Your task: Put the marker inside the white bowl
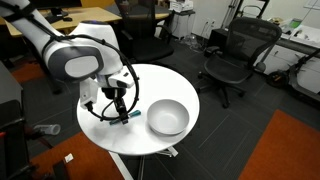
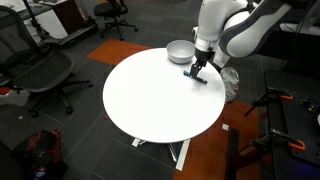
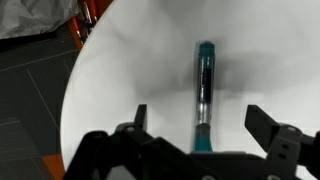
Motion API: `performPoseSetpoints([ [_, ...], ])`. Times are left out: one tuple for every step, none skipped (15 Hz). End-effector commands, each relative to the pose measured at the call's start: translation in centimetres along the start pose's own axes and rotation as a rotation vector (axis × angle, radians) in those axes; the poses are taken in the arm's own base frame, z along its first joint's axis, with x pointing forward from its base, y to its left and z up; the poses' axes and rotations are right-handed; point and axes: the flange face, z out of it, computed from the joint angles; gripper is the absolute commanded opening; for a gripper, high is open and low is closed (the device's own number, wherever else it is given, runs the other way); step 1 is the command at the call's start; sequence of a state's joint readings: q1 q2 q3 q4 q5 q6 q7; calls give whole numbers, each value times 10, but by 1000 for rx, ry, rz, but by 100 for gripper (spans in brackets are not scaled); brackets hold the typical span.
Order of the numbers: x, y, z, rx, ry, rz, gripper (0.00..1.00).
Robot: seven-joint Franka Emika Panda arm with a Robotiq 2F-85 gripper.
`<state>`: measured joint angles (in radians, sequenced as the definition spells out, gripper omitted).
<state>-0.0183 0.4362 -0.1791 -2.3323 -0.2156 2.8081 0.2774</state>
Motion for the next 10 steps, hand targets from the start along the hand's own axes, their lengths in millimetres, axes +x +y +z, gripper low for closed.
performPoseSetpoints([
  [13, 2, 11, 6, -5, -20, 100],
  [15, 2, 14, 6, -9, -22, 100],
  [16, 2, 17, 6, -14, -20, 100],
  [17, 2, 19, 7, -16, -19, 100],
  [18, 2, 22, 7, -18, -20, 92],
  [19, 2, 24, 8, -20, -18, 74],
  [20, 2, 26, 6, -22, -17, 65],
  [20, 2, 28, 5, -25, -17, 58],
  [20, 2, 30, 4, -27, -18, 49],
  [21, 2, 31, 3, -28, -17, 42],
])
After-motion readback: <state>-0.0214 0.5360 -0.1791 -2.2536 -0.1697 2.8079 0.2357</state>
